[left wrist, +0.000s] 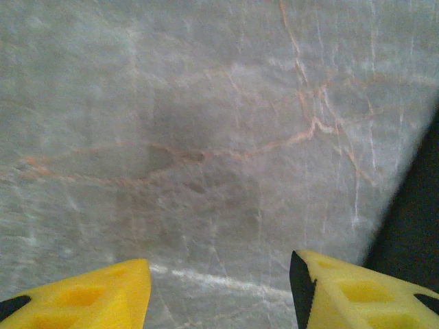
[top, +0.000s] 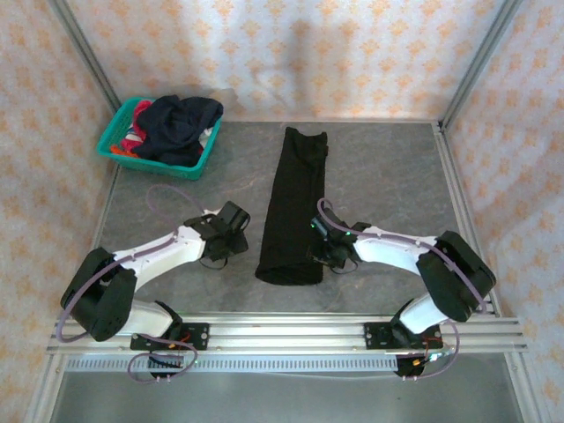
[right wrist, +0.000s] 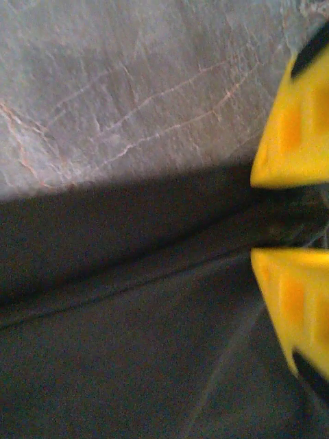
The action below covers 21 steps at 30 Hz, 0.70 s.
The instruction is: Fold and stack the t-shirts
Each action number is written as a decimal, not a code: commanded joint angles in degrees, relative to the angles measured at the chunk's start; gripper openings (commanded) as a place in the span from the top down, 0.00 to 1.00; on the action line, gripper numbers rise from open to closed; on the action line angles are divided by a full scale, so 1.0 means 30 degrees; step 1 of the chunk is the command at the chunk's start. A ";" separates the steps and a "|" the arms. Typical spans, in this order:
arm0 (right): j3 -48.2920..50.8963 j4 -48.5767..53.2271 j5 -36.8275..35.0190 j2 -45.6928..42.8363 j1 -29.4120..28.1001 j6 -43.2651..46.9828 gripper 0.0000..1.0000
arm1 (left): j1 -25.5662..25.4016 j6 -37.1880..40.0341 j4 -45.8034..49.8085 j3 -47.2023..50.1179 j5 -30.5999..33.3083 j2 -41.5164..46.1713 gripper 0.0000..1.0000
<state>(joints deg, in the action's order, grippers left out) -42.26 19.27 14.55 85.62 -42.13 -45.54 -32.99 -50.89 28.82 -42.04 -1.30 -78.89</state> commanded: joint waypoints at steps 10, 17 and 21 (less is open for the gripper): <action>-0.0256 0.3648 -0.2299 -0.4166 -0.0650 0.0566 0.33 | -0.2352 -0.4150 -0.5887 0.2793 -0.4041 0.1156 0.26; 0.3214 0.0412 0.1038 -0.5536 -0.0356 -0.2913 0.35 | -0.3280 -0.4706 -0.6501 0.3144 -0.4576 0.0811 0.31; 0.4240 -0.1341 0.1837 -0.5562 -0.0535 -0.3849 0.42 | -0.3831 -0.4774 -0.6632 0.3130 -0.4774 0.0487 0.34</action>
<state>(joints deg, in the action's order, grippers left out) -30.30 20.45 17.50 69.67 -43.35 -52.99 -43.46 -63.83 10.76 -33.26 -14.72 -76.53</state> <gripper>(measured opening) 0.598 0.660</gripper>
